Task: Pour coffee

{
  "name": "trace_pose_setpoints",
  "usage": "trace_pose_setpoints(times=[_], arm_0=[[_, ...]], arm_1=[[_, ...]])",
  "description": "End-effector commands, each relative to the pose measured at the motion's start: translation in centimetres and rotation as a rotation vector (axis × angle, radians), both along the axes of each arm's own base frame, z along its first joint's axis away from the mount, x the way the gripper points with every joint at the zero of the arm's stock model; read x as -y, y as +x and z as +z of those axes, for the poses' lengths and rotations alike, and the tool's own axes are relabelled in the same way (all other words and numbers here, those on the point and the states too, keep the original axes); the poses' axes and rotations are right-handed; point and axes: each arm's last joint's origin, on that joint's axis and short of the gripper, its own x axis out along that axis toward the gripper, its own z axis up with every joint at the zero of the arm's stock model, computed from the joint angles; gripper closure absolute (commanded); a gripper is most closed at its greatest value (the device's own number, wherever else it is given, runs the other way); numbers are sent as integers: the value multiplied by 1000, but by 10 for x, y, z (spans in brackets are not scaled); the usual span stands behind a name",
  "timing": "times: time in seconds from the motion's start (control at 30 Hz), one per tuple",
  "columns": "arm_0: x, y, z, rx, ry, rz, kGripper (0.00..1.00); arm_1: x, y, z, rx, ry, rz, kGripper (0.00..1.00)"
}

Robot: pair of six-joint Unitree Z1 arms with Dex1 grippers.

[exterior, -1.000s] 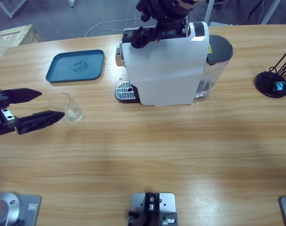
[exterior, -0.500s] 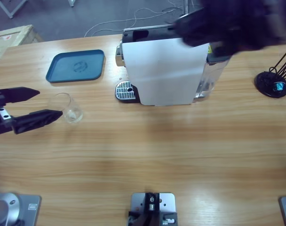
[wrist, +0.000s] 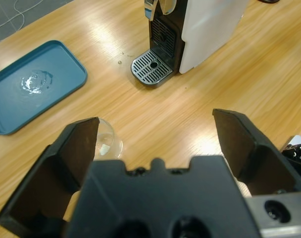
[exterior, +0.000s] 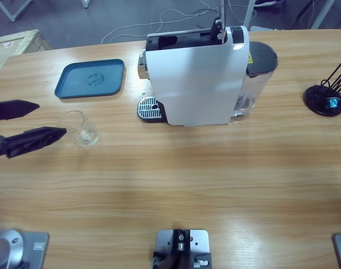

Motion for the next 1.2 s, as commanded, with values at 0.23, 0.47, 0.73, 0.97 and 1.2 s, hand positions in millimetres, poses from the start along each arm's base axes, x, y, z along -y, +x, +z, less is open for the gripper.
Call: trace_pose_setpoints(times=[0.23, 0.47, 0.73, 0.97, 1.2], arm_0=[[-6, -4, -2, 17, 1, 29, 9], [-8, -6, -1, 18, -5, 31, 9], [-7, -5, -7, -1, 6, 36, 9], [-9, -6, -9, -7, 9, 38, 9], [-9, -7, -11, -15, 16, 38, 9]], arm_1=[[-54, 1, -26, -50, 25, 122, 1000], [-81, 7, -58, -98, -11, 153, 1000], [-104, 9, -90, -132, -37, 188, 1000], [-128, -4, -120, -164, -85, 237, 1000], [-135, -1, -152, -208, -141, 241, 1000]])
